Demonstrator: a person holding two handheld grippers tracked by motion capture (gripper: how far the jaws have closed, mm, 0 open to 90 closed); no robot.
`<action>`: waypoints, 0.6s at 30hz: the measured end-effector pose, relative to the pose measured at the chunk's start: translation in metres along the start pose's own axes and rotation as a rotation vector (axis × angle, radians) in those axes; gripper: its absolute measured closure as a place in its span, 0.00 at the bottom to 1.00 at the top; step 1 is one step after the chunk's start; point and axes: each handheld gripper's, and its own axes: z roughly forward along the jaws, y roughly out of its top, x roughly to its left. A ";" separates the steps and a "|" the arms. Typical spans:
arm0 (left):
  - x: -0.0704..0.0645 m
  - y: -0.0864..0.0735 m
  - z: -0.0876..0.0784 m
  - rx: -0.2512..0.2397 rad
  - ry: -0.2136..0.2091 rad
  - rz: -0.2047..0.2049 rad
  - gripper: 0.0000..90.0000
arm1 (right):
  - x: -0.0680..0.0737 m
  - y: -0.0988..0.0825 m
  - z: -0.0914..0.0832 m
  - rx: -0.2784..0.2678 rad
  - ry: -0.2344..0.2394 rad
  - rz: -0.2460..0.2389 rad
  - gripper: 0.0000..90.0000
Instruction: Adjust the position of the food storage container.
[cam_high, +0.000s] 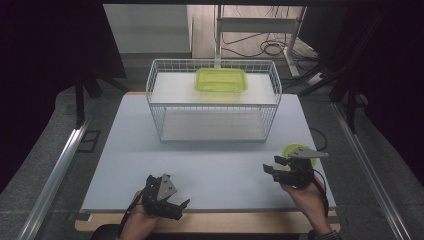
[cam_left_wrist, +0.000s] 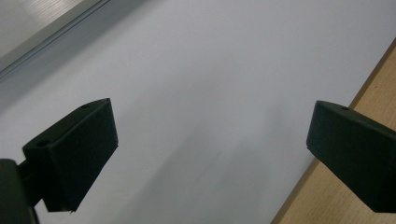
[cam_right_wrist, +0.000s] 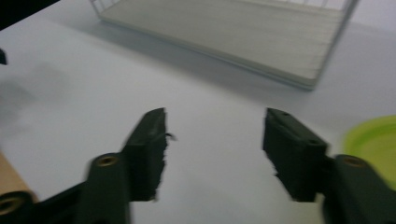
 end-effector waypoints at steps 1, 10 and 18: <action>0.000 0.000 0.000 0.000 0.000 -0.002 0.02 | -0.005 0.001 -0.002 0.002 -0.011 -0.009 0.62; -0.001 0.000 0.002 0.012 0.003 0.001 0.02 | -0.060 0.003 -0.023 -0.015 -0.177 0.014 0.99; -0.001 0.000 0.003 0.015 0.009 0.004 0.02 | -0.094 -0.003 -0.029 -0.005 -0.278 0.072 1.00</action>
